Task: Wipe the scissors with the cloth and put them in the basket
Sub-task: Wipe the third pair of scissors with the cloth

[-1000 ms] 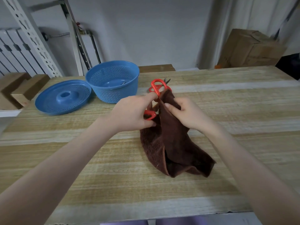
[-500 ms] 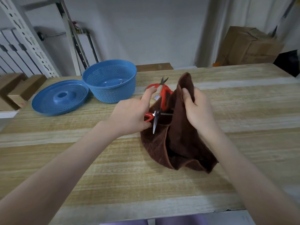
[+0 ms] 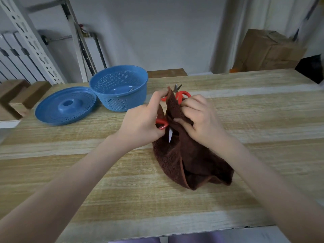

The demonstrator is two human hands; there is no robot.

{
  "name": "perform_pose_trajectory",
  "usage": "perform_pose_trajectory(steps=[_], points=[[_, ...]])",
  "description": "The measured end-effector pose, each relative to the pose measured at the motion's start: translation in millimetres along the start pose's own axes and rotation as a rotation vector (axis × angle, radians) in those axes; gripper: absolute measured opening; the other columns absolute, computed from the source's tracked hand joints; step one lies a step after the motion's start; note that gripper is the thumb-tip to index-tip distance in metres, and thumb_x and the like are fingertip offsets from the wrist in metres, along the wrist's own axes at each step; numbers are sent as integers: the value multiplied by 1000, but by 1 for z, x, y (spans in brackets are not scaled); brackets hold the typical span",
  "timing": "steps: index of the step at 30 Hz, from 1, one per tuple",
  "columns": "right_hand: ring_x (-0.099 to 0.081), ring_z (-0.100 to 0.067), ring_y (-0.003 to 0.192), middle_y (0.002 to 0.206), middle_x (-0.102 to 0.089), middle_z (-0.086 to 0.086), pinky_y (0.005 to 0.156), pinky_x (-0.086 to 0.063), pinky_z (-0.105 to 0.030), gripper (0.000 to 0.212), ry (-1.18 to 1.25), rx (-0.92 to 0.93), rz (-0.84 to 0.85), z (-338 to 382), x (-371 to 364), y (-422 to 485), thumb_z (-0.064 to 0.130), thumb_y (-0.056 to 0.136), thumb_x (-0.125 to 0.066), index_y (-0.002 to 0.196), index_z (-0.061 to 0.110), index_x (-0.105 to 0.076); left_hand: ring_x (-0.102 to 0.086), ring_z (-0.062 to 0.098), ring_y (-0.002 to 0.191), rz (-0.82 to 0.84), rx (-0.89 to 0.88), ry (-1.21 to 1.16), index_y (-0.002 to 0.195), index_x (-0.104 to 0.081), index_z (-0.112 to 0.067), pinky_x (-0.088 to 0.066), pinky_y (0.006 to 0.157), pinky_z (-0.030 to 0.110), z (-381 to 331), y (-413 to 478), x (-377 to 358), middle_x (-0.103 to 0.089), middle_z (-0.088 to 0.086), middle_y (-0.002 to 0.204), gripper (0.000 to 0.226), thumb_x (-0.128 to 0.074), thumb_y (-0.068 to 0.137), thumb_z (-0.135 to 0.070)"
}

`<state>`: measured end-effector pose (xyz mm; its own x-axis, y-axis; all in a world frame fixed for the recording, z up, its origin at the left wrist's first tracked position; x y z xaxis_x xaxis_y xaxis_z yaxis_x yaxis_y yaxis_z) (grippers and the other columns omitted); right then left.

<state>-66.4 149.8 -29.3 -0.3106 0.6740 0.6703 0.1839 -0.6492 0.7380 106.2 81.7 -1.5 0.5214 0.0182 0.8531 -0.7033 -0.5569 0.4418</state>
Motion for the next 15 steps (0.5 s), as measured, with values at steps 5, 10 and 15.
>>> perform_pose_trajectory(steps=[5, 10, 15], points=[[-53, -28, 86, 89, -63, -12, 81, -42, -32, 21, 68, 41, 7, -8, 1, -6, 17, 92, -62, 83, -2, -66, -63, 25, 67, 4, -2, -1, 129, -14, -35, -47, 54, 35, -1, -2, -11, -66, -8, 79, 83, -71, 70, -22], [-50, -22, 91, 89, -64, -10, 82, -43, -29, 25, 61, 38, 119, -16, 2, -8, 19, 93, -57, 84, -1, -68, -62, 17, 66, 62, 6, 57, 139, -19, -30, -49, 52, 34, 3, -1, -16, -60, -14, 76, 87, -72, 71, -20], [-55, -26, 97, 95, -58, -5, 81, -38, -30, 23, 211, -624, -180, -20, 15, -7, 20, 96, -53, 102, 2, -66, -66, 16, 72, 78, -16, 157, 139, -21, -27, -52, 54, 35, 14, -3, -15, -57, -16, 78, 81, -71, 76, -26]])
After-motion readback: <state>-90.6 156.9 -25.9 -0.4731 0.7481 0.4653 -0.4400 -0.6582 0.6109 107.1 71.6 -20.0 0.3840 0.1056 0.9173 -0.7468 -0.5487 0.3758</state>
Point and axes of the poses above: each hand's wrist, its own y-axis towards the middle knuckle, its own x-axis out of the back of the hand, z = x × y, the point moved 1 cm from there along y, towards the middle knuckle
